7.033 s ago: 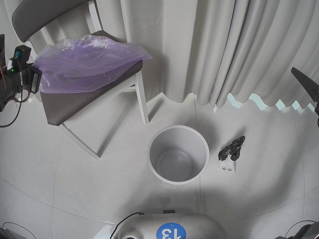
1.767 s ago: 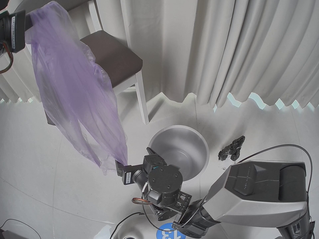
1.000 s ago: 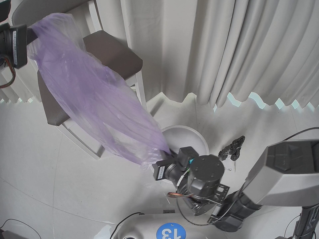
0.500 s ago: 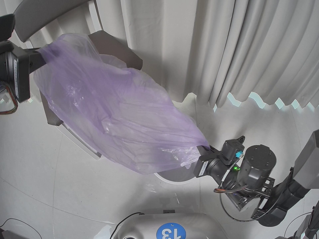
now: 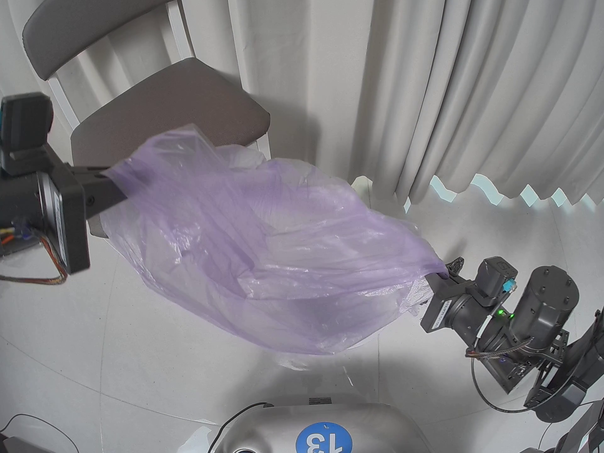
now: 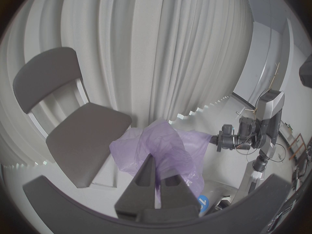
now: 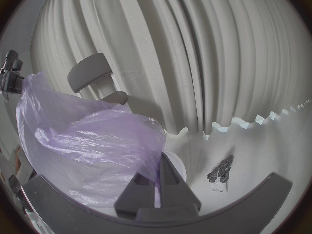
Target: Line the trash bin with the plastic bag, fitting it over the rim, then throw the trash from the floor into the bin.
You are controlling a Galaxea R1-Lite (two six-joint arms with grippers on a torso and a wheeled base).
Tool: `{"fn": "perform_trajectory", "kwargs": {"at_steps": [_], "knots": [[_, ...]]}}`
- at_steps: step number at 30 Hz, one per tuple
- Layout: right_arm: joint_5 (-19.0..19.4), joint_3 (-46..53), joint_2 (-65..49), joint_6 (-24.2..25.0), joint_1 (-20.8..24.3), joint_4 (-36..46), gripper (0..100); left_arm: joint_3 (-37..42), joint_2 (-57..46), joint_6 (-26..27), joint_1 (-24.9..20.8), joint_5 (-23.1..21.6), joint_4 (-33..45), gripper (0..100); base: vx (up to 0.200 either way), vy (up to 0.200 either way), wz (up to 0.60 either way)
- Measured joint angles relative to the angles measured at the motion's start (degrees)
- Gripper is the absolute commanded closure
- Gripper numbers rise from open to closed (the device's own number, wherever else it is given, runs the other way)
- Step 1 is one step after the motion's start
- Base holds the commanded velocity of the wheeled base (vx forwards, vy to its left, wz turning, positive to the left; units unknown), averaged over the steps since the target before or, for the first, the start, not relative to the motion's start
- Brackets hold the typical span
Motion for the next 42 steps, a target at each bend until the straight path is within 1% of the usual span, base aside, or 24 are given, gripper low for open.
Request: {"fn": "perform_trajectory", "kwargs": {"at_steps": [3, 6, 8, 11, 17, 21, 27, 31, 33, 38, 39, 42], "knots": [[1.7, 1.2, -2.8, -1.8, -0.1, 1.8, 100, 3.0, 0.3, -0.7, -0.1, -1.0, -4.1, 100, 0.0, 0.0, 0.0], [3.6, 1.8, -5.7, -3.0, -0.2, 4.9, 100, 6.2, 0.9, -1.2, -0.4, -2.0, -9.9, 100, 0.0, 0.0, 0.0], [5.4, 1.9, -8.2, -3.5, -0.1, 8.1, 100, 8.9, 1.8, -1.6, -1.0, -2.4, -14.6, 100, 0.0, 0.0, 0.0], [7.1, 1.8, -11.6, -4.0, 0.1, 12.1, 100, 11.7, 3.2, -2.7, -2.0, -2.7, -18.8, 100, 0.0, 0.0, 0.0], [10.3, -0.7, -17.7, -5.4, 0.5, 20.7, 100, 14.9, 7.1, -6.9, -4.7, -3.0, -23.7, 100, 0.0, 0.0, 0.0], [12.6, -3.2, -19.9, -6.8, 1.1, 24.3, 100, 15.9, 10.0, -9.6, -6.1, -3.0, -27.1, 100, 0.0, 0.0, 0.0], [13.4, -4.7, -20.8, -9.8, 3.4, 26.2, 100, 18.6, 13.3, -11.5, -7.0, -3.4, -33.2, 100, 0.0, 0.0, 0.0], [14.6, -5.0, -20.3, -12.2, 4.0, 28.2, 100, 20.6, 15.8, -13.7, -7.1, -5.0, -38.2, 100, 0.0, 0.0, 0.0], [16.5, -5.1, -19.8, -13.3, 3.3, 29.2, 100, 21.7, 17.3, -14.8, -7.1, -5.4, -41.0, 100, 0.0, 0.0, 0.0], [25.6, -5.9, -18.4, -17.3, -0.5, 32.5, 100, 24.7, 21.8, -16.5, -7.2, -5.9, -52.2, 100, 0.0, 0.0, 0.0], [26.8, -6.4, -18.0, -18.0, -1.4, 33.3, 100, 25.4, 22.8, -16.7, -7.1, -6.0, -54.8, 100, 0.0, 0.0, 0.0], [28.9, -8.2, -16.8, -19.5, -3.3, 35.0, 100, 27.1, 25.4, -17.1, -7.0, -6.2, -61.1, 100, 0.0, 0.0, 0.0]]}}
